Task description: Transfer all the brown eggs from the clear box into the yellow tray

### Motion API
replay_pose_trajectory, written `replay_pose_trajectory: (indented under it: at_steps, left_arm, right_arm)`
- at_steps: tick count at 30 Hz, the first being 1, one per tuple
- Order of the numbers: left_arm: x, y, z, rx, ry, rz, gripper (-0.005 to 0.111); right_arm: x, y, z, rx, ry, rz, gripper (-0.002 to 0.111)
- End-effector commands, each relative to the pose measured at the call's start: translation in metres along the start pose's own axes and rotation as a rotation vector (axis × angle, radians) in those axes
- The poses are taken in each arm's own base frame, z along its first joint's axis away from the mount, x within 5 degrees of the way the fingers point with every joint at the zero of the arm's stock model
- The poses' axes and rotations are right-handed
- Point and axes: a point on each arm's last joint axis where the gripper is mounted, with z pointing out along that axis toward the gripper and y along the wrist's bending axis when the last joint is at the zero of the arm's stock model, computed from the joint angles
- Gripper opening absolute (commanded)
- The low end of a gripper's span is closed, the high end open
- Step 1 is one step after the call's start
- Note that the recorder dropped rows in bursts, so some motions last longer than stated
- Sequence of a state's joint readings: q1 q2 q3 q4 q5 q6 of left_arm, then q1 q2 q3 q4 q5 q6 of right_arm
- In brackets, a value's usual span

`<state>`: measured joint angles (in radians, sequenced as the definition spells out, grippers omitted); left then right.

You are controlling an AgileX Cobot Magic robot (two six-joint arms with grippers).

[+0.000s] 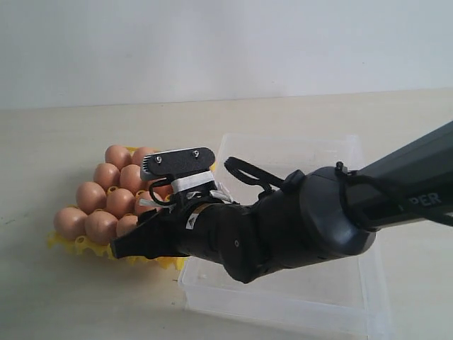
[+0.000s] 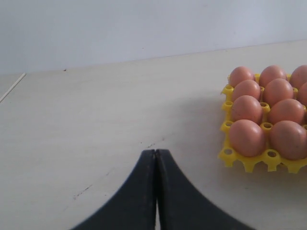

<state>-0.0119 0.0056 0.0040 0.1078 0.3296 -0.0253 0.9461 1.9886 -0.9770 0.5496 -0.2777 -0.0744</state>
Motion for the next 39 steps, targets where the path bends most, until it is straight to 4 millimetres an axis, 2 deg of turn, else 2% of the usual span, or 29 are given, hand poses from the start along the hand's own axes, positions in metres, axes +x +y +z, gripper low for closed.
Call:
replay_pose_trajectory:
  at_steps: [1, 4, 7, 16, 20, 28, 39]
  left_arm:
    - [-0.003, 0.000, -0.001, 0.001, -0.023, -0.011, 0.000]
    - [-0.003, 0.000, -0.001, 0.001, -0.023, -0.011, 0.000]
    - [-0.003, 0.000, -0.001, 0.001, -0.023, -0.011, 0.000]
    - [-0.003, 0.000, -0.001, 0.001, -0.023, -0.011, 0.000]
    - [-0.003, 0.000, -0.001, 0.001, -0.023, -0.011, 0.000]
    - [-0.003, 0.000, -0.001, 0.001, -0.023, -0.011, 0.000]
    - [-0.003, 0.000, -0.001, 0.001, -0.023, -0.011, 0.000]
  right_arm:
    - [-0.008, 0.001, -0.006, -0.008, -0.037, 0.010, 0.016]
    - [-0.012, 0.002, -0.009, -0.012, -0.059, 0.013, 0.035]
    - [-0.012, 0.002, -0.009, -0.012, -0.059, 0.013, 0.045]
    - [-0.013, 0.002, -0.009, -0.012, -0.064, 0.013, 0.047]
    - [-0.013, 0.002, -0.009, -0.012, -0.064, 0.003, 0.060]
    - [-0.019, 0.003, -0.012, -0.014, -0.105, -0.008, 0.061]
    - [-0.056, 0.016, -0.059, -0.068, -0.204, -0.160, 0.058]
